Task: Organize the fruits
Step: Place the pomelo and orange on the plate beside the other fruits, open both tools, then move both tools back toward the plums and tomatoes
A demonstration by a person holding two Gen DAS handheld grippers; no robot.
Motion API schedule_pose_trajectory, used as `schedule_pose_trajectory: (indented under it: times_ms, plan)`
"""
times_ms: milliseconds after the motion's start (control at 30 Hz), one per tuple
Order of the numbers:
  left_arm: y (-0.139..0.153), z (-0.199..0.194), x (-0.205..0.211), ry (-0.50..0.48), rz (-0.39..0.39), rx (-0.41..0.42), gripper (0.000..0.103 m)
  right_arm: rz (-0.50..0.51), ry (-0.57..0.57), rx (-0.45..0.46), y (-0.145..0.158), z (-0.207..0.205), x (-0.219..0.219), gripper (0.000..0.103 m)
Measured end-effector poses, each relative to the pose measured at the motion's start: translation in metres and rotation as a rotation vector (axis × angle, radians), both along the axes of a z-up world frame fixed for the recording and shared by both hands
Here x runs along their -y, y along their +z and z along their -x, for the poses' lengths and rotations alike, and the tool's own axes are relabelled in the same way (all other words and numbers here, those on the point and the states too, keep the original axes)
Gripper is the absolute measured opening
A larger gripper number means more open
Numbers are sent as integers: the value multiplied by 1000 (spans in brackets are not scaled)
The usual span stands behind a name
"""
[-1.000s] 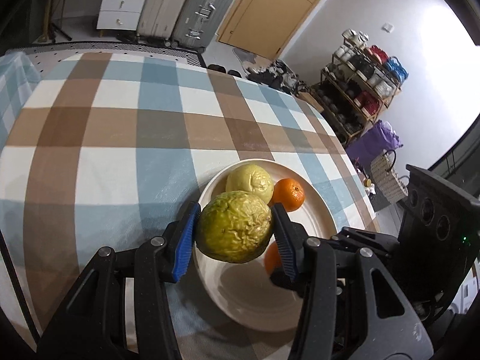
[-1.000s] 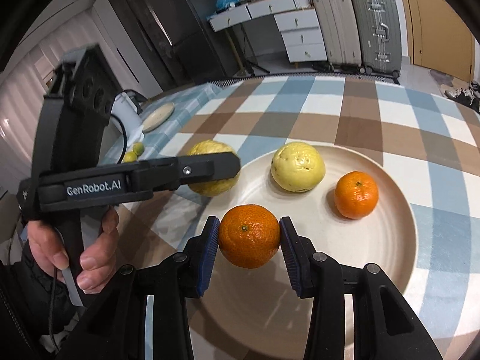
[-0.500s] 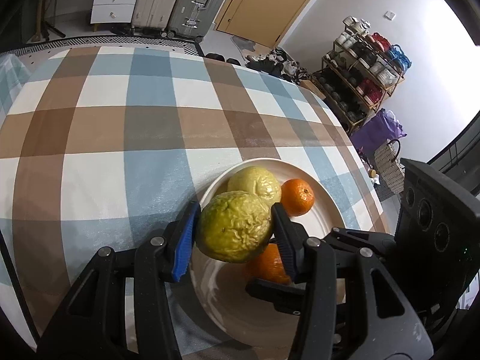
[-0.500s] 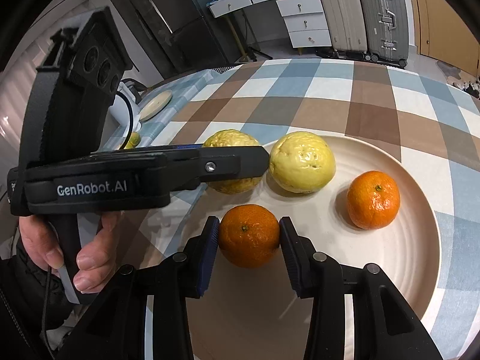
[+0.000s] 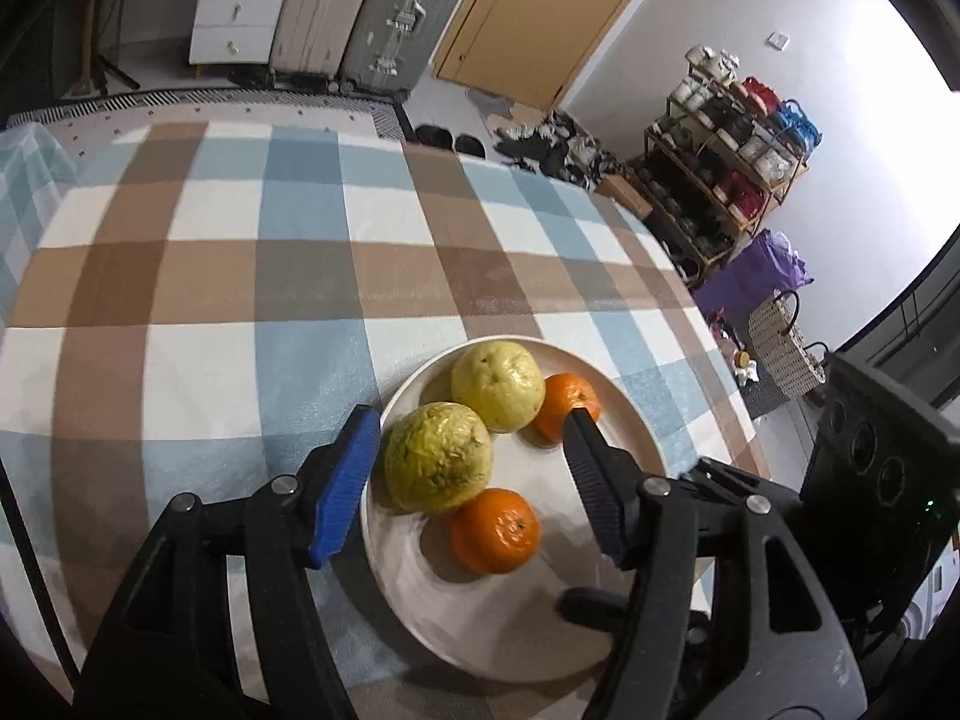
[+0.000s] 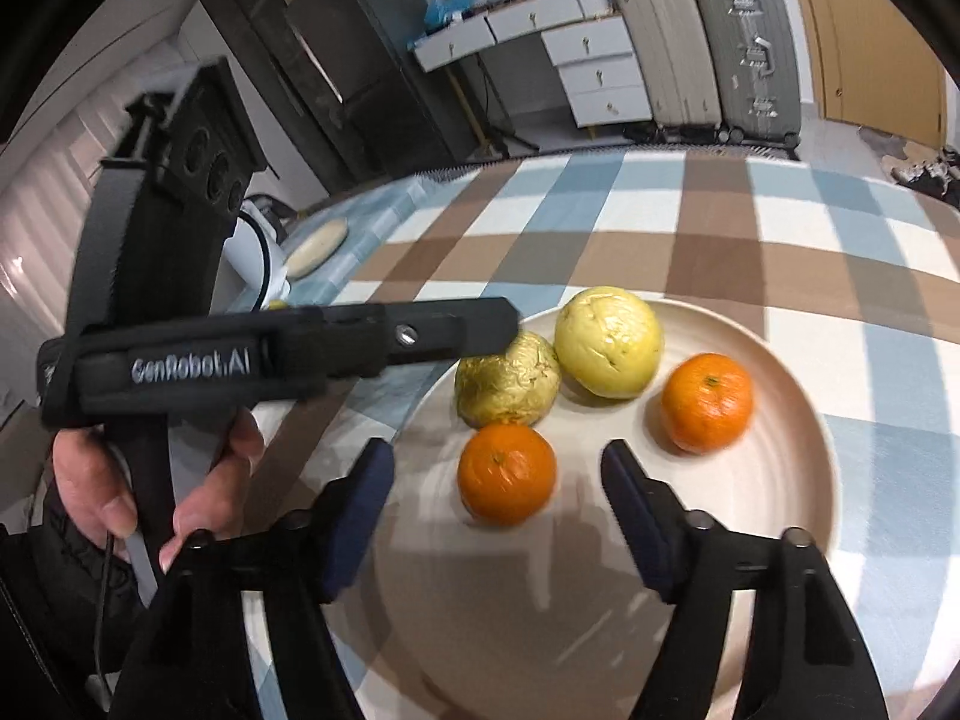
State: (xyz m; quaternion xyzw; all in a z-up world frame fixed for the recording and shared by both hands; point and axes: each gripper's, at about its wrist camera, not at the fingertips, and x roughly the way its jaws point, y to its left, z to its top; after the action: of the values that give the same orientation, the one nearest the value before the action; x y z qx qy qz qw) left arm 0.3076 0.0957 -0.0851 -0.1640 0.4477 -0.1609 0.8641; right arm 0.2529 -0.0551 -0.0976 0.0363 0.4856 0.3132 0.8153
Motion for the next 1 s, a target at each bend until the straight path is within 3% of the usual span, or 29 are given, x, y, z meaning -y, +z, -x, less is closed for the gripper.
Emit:
schedule_pose_trajectory:
  times_ms: [133, 333, 633, 833, 1000]
  plan:
    - [17, 22, 1, 24, -22, 36, 69, -15, -39, 26, 13, 21, 21, 78]
    - [49, 73, 9, 87, -132, 132, 80, -25, -133, 108, 41, 57, 56, 94]
    - [90, 160, 27, 128, -182, 264, 83, -48, -195, 229, 85, 116, 84, 97]
    - [100, 207, 47, 145, -225, 295, 87, -48, -219, 292, 104, 151, 92, 98]
    - [104, 239, 56, 162, -220, 313, 102, -54, -238, 324, 114, 177, 97, 99]
